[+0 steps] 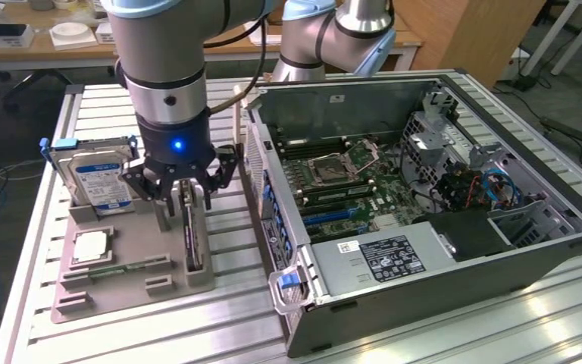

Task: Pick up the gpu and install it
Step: 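Pick up the gpu and move the gpu toward the slot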

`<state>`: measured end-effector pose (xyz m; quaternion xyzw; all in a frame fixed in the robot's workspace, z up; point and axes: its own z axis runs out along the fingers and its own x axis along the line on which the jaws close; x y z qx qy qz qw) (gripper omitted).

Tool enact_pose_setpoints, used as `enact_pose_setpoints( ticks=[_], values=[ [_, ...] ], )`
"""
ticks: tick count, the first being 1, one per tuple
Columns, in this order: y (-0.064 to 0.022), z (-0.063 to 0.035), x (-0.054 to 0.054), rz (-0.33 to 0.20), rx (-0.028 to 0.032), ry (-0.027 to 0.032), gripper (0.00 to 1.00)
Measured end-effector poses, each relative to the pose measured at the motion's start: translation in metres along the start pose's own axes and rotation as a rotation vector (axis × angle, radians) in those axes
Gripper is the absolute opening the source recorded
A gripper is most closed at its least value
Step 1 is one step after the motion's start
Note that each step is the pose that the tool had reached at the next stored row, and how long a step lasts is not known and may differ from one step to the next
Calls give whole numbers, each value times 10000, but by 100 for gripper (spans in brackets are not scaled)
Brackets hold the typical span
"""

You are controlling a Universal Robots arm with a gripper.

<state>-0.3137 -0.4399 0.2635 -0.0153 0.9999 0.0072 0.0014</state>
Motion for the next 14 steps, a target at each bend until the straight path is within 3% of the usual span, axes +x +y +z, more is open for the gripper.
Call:
enact_pose_setpoints(
  ticks=[7, 14],
  values=[
    [-1, 76, 0, 1, 1, 0, 56],
    [-1, 79, 4, 1, -1, -2, 56]
  ],
)
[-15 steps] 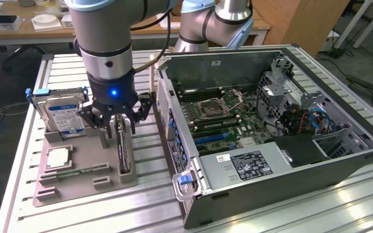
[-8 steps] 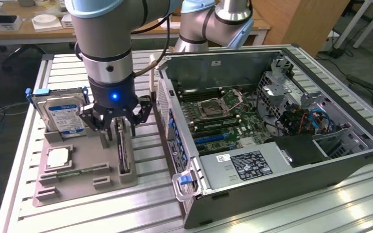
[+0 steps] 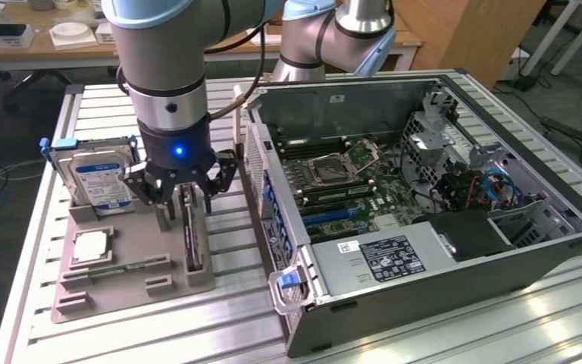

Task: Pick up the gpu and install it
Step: 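Pick up the gpu and move the gpu toward the slot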

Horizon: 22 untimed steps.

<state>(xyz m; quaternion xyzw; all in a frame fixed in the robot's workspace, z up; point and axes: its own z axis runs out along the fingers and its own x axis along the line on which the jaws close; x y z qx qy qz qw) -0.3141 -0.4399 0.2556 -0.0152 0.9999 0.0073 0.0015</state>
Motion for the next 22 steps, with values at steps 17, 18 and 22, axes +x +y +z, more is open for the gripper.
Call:
enact_pose_setpoints(
  ticks=[17, 18, 22],
  values=[
    [-1, 102, 29, 430, 3, -4, 56],
    [-1, 111, 29, 430, 3, -4, 56],
    [-1, 138, 30, 431, 4, -3, 56]
  ],
)
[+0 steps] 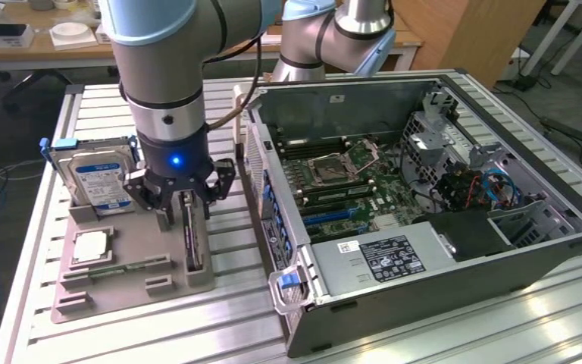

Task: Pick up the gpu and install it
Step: 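Pick up the gpu and move the gpu toward the slot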

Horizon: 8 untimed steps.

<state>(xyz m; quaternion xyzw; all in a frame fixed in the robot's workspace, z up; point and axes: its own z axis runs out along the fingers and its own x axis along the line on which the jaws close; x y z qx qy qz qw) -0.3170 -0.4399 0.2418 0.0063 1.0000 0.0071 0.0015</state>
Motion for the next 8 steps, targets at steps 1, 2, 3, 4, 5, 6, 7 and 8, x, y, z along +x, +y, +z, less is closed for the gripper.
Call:
enact_pose_setpoints(
  ticks=[1, 2, 3, 4, 5, 6, 7, 8],
  values=[
    [0, 9, 0, 0, -1, -1, 56],
    [0, 18, 0, 0, -1, -1, 56],
    [0, 26, 0, 0, -1, -1, 56],
    [-1, 35, 0, 0, -1, -1, 56],
    [-1, 44, 0, 1, -1, 0, 56],
    [-1, 52, 0, 0, -1, 0, 56],
    [-1, 60, 0, 0, -1, -1, 56],
    [-1, 69, 0, 0, -1, -1, 56]
  ],
)
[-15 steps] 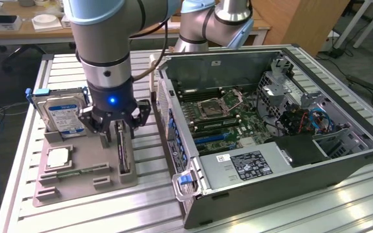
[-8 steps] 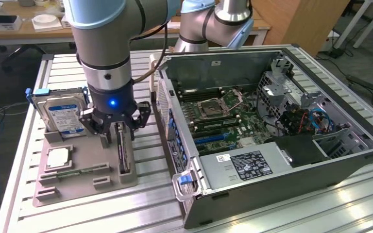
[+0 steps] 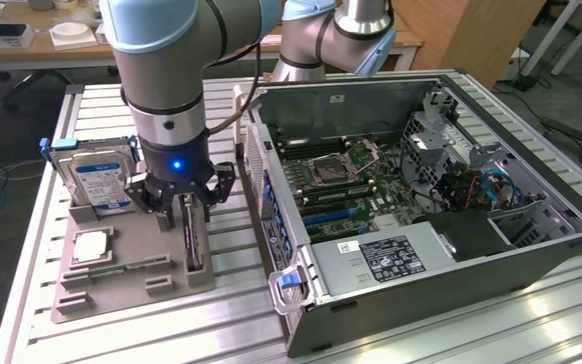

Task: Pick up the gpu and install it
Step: 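Pick up the gpu and move the gpu toward the slot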

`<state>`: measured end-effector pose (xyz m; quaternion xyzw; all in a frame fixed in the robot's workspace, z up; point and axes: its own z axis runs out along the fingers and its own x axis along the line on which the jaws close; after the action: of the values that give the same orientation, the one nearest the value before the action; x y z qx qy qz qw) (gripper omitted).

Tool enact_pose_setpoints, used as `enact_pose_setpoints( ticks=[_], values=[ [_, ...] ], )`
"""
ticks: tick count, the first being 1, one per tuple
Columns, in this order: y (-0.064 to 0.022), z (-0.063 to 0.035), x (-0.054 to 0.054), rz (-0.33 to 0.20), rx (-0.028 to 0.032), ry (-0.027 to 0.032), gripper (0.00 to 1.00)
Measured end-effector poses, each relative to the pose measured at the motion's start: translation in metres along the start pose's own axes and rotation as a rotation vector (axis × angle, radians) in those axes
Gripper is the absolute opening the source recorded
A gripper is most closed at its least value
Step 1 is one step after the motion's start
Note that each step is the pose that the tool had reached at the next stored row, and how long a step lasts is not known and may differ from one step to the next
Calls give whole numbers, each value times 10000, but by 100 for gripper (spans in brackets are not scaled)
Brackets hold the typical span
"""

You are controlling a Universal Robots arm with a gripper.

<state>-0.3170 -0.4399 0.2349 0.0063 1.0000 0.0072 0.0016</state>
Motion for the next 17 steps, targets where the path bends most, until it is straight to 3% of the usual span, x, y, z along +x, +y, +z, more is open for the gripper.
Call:
enact_pose_setpoints(
  ticks=[7, 17],
  values=[
    [-5, 81, 0, -1, 1, 1, 56],
    [-22, 88, 0, 0, 11, 0, 56]
  ],
)
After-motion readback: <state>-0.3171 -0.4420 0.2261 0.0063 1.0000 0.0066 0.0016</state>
